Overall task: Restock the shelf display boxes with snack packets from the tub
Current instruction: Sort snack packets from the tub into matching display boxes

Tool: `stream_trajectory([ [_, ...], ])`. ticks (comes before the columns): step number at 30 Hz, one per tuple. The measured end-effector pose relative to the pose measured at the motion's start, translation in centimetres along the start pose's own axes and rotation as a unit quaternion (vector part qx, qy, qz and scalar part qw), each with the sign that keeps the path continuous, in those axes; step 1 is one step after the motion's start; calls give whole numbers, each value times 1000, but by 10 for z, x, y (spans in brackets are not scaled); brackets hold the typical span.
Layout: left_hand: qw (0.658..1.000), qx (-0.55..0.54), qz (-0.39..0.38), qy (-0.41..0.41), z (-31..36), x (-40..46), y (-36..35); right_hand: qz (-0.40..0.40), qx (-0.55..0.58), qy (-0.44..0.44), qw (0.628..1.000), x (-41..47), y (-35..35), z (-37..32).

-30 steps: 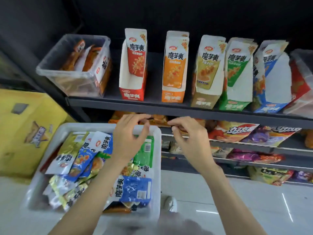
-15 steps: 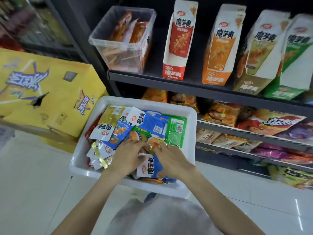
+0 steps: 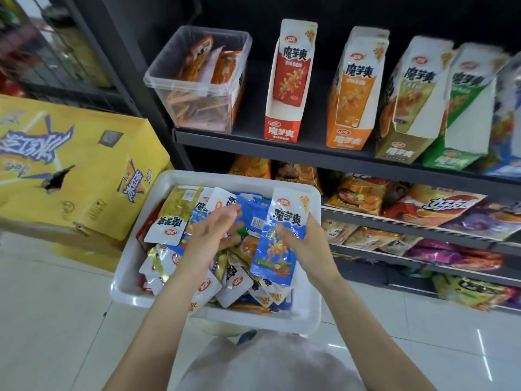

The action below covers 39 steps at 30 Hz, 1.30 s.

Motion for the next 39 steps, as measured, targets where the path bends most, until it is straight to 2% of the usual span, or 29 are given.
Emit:
stream_trajectory([
  [3, 991, 74, -113, 7, -2, -6, -28, -13, 81, 6, 997, -3, 1, -9],
  [6, 975, 175, -137, -14, 7, -4, -50, 29, 84, 21, 996, -5, 18, -19],
  [11, 895, 382, -176, -150, 55, 8, -89, 148, -20, 110, 983, -18, 90, -52],
  [13, 861, 437, -158, -207, 73, 9, -109, 171, -38, 122, 977, -26, 115, -58],
  [19, 800, 491, -124, -323, 116, 16, -189, 190, -50, 132, 972, -35, 195, -78],
  [22, 793, 475, -125, -361, 137, 20, -237, 156, -64, 122, 978, -32, 246, -92],
  [25, 791, 448, -83, -409, 160, 25, -286, 129, -125, 160, 971, -31, 299, -122],
  [28, 820, 382, -37, -424, 188, 31, -331, 157, -159, 219, 950, -32, 353, -163],
  [33, 825, 332, 31, -456, 246, 58, -384, 249, -190, 325, 892, -26, 430, -227],
  [36, 806, 374, 69, -455, 270, 86, -402, 266, -246, 386, 848, -8, 442, -257],
  [39, 763, 448, 124, -449, 286, 113, -411, 250, -330, 419, 808, 21, 435, -281],
])
Point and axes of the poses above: each hand's wrist, its own x-axis towards the middle knuckle, its own y-axis out of the back of the hand, z = x × y, the point moved 8 cm from there along x, towards the middle knuckle, and after that the axes turned 10 degrees about x, right-handed, at the moved point
